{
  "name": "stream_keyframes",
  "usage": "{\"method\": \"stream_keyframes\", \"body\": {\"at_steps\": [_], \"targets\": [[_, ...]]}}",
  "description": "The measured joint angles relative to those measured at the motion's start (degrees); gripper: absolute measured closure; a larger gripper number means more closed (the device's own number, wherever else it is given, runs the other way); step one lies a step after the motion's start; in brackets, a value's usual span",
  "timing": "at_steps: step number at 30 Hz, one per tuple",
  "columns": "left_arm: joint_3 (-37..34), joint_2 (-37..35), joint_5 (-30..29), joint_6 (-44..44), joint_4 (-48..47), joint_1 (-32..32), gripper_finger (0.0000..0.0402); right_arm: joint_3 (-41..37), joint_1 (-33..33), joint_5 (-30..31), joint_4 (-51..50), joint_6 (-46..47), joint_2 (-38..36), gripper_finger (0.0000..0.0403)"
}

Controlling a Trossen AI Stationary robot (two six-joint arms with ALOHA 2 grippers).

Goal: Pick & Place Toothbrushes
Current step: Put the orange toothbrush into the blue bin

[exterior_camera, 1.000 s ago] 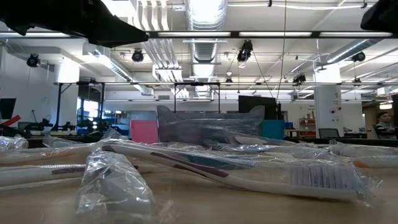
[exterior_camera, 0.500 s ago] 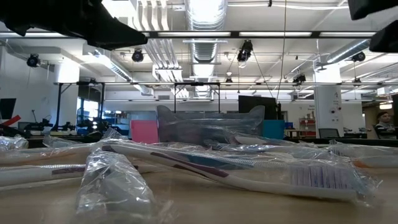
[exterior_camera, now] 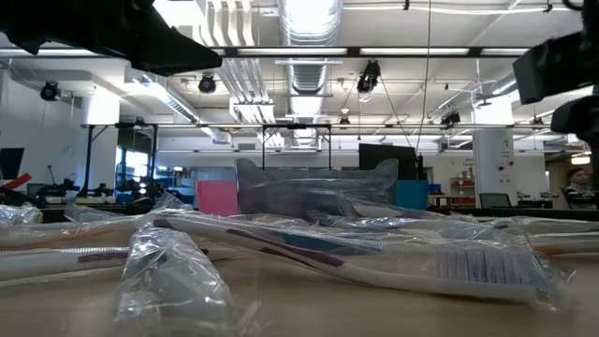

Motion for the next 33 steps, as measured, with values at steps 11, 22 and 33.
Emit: {"method": "stream_keyframes", "body": {"at_steps": [11,22,33], "targets": [[0.00,0.00,-0.02,0.00,-0.10,0.00,0.0238,-2.67,-0.56,-2.25,5.09,0.24,-0.52,0.0332],[0.00,0.00,0.00,0.00,-0.35,0.00,0.0238,3.59,-0.52,-3.51,4.90,-1.80,-0.43,0.0382],[0.00,0.02,0.19,-1.19,3.16,-0.02,0.0238,17.08,-0.56,8.60,1.18,-28.74,-1.24,0.0384]]}}
